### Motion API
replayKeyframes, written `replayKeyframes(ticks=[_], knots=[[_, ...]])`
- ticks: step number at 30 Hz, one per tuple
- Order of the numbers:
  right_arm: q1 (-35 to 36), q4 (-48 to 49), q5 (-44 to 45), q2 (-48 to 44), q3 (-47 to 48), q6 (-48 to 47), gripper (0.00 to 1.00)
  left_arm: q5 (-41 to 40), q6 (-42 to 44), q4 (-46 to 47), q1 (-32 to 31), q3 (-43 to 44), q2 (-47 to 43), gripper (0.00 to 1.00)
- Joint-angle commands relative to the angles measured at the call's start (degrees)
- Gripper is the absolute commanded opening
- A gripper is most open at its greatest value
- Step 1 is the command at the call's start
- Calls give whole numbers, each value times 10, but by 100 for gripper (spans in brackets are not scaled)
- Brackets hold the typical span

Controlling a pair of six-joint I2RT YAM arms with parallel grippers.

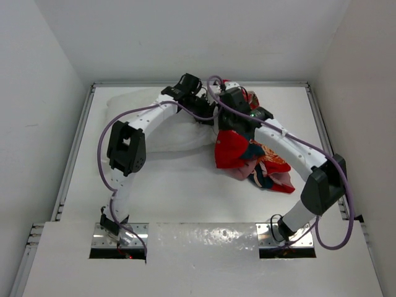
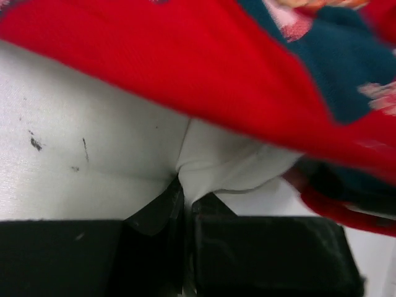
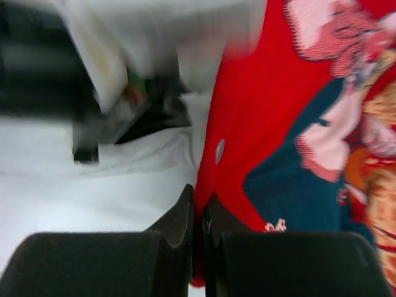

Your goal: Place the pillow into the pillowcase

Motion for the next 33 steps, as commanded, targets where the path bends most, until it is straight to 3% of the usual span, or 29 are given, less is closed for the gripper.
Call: replayKeyframes(ticks=[1,4,8,15,19,21,23,24,27,30,32,33], knots=[[21,108,-128,-46,-77,24,0,147,-120,67,23,32,14,0],[8,214,-149,-75,-152,84,0,241,-169,123,39,9,-19,0],[4,385,-193,-100,-213,105,0,312,-251,298,34,-105,-118,0],[12,405,-280,-77,-152,38,0,294,-127,181,6,-75,-106,0],[-4,411,-240,-99,-184,35,0,385,1,24,-9,-9,-102,0],[-70,446,-260,-114,-230,104,0,433,85,-44,-10,42,-103,0],[-131,559,-309,-125,-324,201,0,432,140,-143,-10,68,-104,0],[-133,570,-307,-130,-336,193,0,431,184,-169,-11,68,-104,0],[-96,465,-244,-129,-296,102,0,432,248,-240,-26,44,-100,0],[-89,498,-261,-115,-293,124,0,410,320,-301,-68,-4,-88,0],[-76,480,-275,-107,-290,124,1,412,325,-288,-71,-65,-88,0],[-72,469,-281,-107,-290,122,7,410,323,-278,-72,-79,-87,0]])
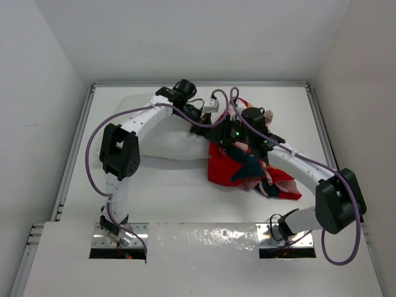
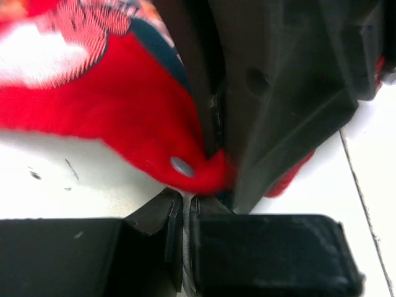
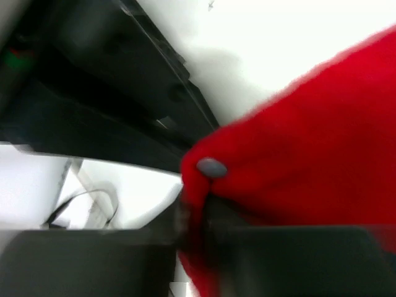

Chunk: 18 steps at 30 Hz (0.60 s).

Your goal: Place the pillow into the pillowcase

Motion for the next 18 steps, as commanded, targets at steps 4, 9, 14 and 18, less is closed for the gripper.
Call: replayKeyframes(ticks=[4,9,14,18], knots=[[-1,-18,84,-59,-30,-18,92,115,121,-172,-69,-88,-27,0],[-25,-171,178,-146,19,-59,99,120,164,-204,-54,-120,-28,0],[-36,-279,228,-103,140,-102,73,98,174,-204,-54,-142,-25,2],[-67,-281,284,-52,189,-92,26,84,185,-203,-54,-147,-25,2]])
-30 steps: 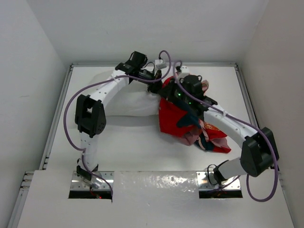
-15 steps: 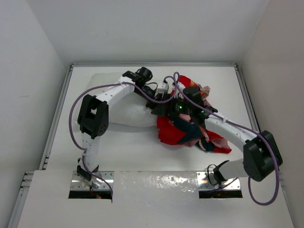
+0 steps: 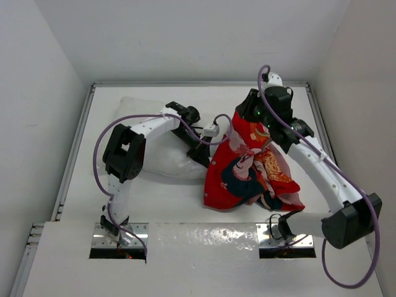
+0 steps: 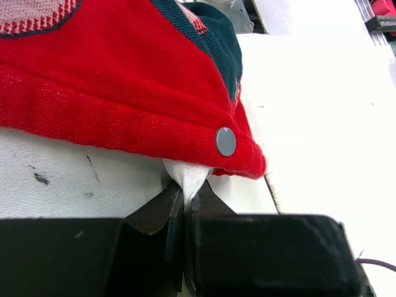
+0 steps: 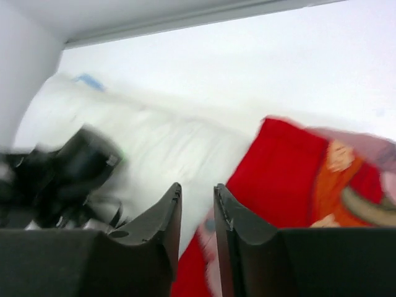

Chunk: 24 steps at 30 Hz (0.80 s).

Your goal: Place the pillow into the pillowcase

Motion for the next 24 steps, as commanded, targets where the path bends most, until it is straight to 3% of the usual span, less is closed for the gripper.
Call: replayKeyframes(ticks=[1,2,4,6,9,11,15,24], knots=[[-22,-28,94,44,42,-10,26,18,26,-37,-11,-9,-26,2],[-25,-29,102,73,65,-10,27,16,27,-37,-11,-9,-25,2],[-34,-31,122,106,91,-15,62,13,26,-37,-11,-12,-25,3],[-47,-30,118,153,123,-26,80,8,27,-36,-11,-13,-26,5],[-104,-15,38,215,159,-34,91,-13,25,-37,-10,-10,-31,9],[-121,-34,-67,254,213,-45,94,-23,18,-32,-10,-8,-30,11],[-126,-100,-156,341,294,-109,95,-43,-19,-5,-9,4,-23,12],[-124,-104,-290,335,204,-105,95,-58,-22,-16,0,39,-7,13]])
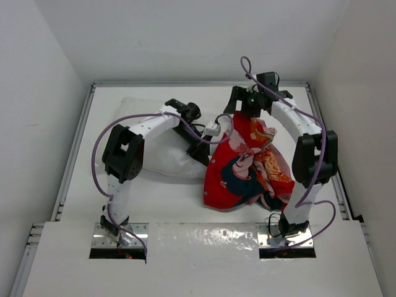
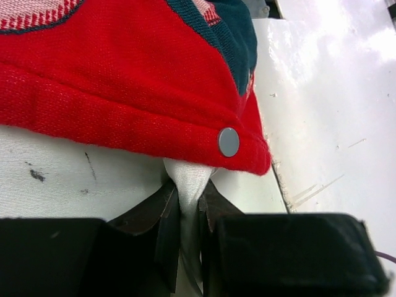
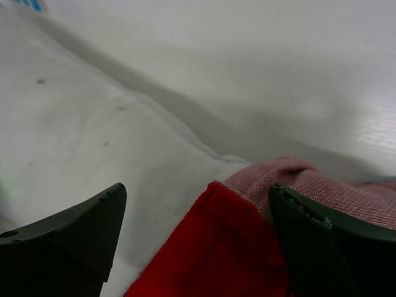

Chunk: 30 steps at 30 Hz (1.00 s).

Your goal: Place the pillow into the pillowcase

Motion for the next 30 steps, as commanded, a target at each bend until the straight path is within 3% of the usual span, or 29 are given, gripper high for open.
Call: replayKeyframes(ticks=[1,4,6,7,8,10,11,13,14,17,20,22,26,30], knots=[[2,-5,-79,-18,-27,-8,95,-15,0,-18,1,22,-2,13],[5,-18,-105,-1,-36,-6,92,-22,0,-17,2,31,-2,14],[12,-23,-104,0,-57,-8,76,-24,-4,-10,2,35,-4,14],[16,3,-104,-6,-72,-6,65,-26,-8,-4,3,38,-4,14],[20,24,-106,-23,-89,5,42,-35,-24,3,3,41,-5,15],[22,61,-108,-39,-119,20,22,-51,-57,42,2,58,-5,18],[21,62,-106,-39,-119,21,2,-68,-96,55,3,67,-4,31],[21,55,-97,-39,-111,15,0,-84,-126,86,4,108,-2,46],[21,54,-96,-41,-109,11,0,-92,-151,94,5,123,-2,79],[22,51,-82,-53,-107,-4,0,-78,-217,134,17,184,-5,100],[24,48,-69,-68,-106,-15,0,-57,-304,236,48,223,-12,100],[29,41,-56,-75,-103,-26,0,-102,-347,282,57,225,-14,100],[39,31,-36,-90,-92,-38,0,-229,-320,314,59,221,19,100],[45,33,-31,-97,-85,-36,0,-298,-261,248,59,273,87,100]])
